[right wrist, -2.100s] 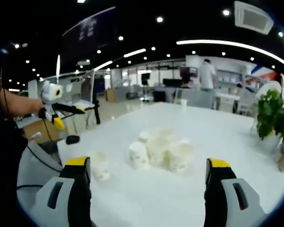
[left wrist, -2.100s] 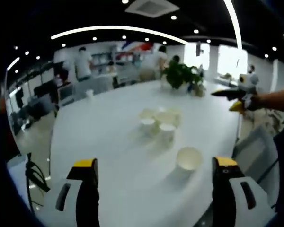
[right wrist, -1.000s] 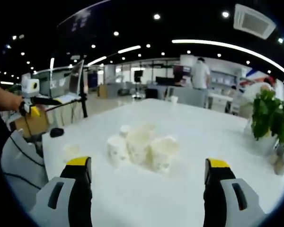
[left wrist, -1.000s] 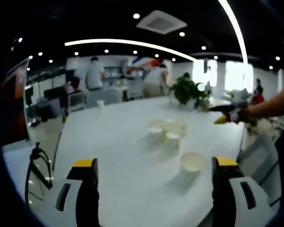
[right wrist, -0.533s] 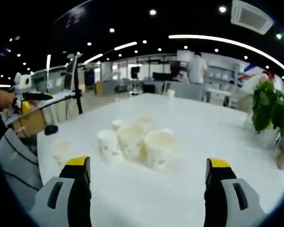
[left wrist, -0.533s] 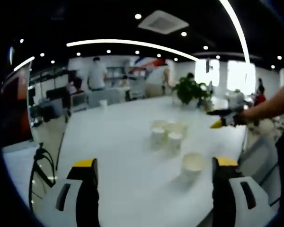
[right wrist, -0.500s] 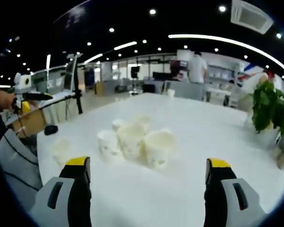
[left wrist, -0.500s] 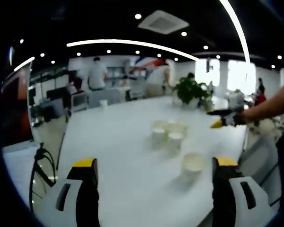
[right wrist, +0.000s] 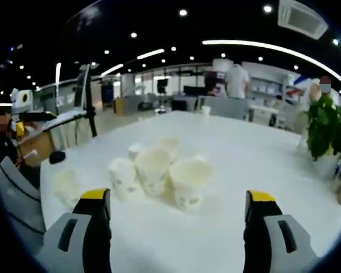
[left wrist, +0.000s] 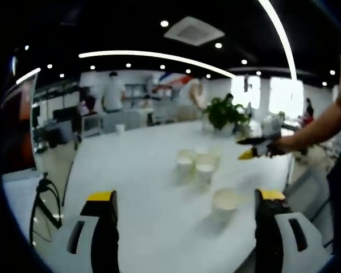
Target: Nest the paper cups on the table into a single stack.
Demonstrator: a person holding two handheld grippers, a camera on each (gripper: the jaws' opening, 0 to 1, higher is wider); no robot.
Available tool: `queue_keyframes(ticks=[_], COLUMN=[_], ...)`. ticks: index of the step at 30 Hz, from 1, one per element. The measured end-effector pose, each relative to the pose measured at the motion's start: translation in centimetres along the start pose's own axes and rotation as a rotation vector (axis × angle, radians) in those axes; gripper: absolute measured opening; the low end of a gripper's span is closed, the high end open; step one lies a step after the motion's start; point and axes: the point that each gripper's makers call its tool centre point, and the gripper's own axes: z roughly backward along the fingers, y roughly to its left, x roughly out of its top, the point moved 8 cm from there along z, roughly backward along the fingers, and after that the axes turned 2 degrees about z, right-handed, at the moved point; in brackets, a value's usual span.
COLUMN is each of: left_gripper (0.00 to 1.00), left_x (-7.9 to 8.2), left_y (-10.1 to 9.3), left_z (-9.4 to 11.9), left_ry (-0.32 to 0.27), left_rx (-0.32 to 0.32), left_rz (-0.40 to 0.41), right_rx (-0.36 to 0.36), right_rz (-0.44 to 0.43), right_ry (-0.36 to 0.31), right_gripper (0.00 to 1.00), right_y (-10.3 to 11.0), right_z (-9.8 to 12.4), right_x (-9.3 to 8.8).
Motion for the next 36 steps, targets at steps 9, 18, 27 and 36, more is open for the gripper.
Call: queue_keyframes(ticks=[9, 18, 27, 36], left_gripper=[1.0, 1.0, 1.0, 1.0], left_x=[0.1, 0.2, 0.1, -0.2], left_y=[0.3, 0.3, -0.3, -0.4], left_z=[-0.1, -0.3, -0.6, -0.7], left_ry=[0.005, -0.011, -0.001, 0.001], left_rx=[0.019, 0.012, -0.017, -0.023], left_rz=[-0.002, 0.018, -0.003, -0.039], right_rx=[0.001, 0.005, 0.0, 0.016], right_rz=[-0.01, -0.002, -0.016, -0.001], right_ry=[0.0, 0.007, 0.011, 0.003], right_gripper=[0.95, 0.89, 0.85, 0.8], right_y=[-0.7, -1.3, -2.2, -2.3], right_z=[-1.7, -2.9, -4.0, -4.9], right_x=[0.1, -0.3, -0.7, -1.6])
